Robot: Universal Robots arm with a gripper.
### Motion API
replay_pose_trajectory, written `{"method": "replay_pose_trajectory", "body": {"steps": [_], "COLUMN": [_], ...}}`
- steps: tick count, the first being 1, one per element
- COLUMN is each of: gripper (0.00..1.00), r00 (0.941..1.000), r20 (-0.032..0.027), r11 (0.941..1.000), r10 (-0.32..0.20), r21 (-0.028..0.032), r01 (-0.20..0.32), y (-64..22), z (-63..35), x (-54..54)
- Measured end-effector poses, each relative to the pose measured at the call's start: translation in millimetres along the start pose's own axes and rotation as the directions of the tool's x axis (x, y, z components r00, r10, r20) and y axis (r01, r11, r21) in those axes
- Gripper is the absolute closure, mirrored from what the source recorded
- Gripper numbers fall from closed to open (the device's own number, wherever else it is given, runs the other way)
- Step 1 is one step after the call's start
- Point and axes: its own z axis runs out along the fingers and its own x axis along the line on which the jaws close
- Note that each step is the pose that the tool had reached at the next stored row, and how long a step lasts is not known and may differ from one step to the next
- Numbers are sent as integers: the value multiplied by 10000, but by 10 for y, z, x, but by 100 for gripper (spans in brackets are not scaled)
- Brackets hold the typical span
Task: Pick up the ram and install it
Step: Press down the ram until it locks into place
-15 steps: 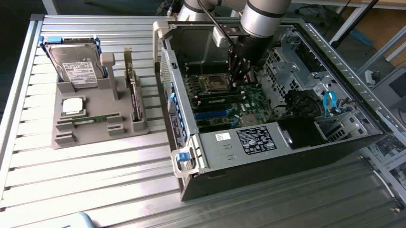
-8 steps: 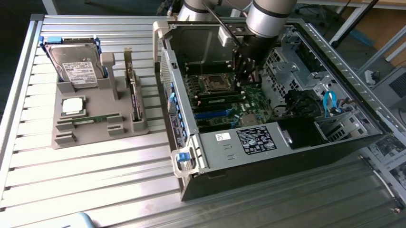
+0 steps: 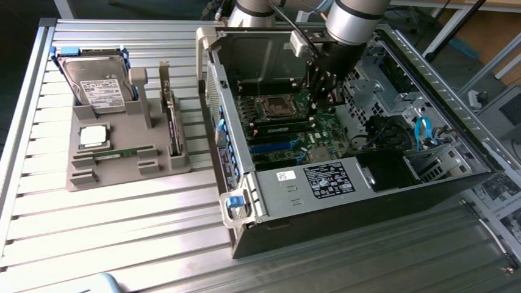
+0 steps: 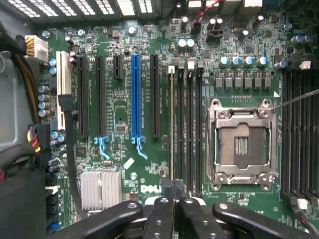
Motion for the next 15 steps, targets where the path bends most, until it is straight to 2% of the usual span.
{"method": "replay_pose_trajectory", "body": {"steps": [7, 15], "gripper": [89, 89], "r00": [10000, 10000], "r20": [10, 14], "r11": [10000, 10000], "r10": [0, -1], "r21": [-2, -2], "r01": [0, 1], "y": [-77, -124], "z": [-55, -144], "x": [2, 7]}}
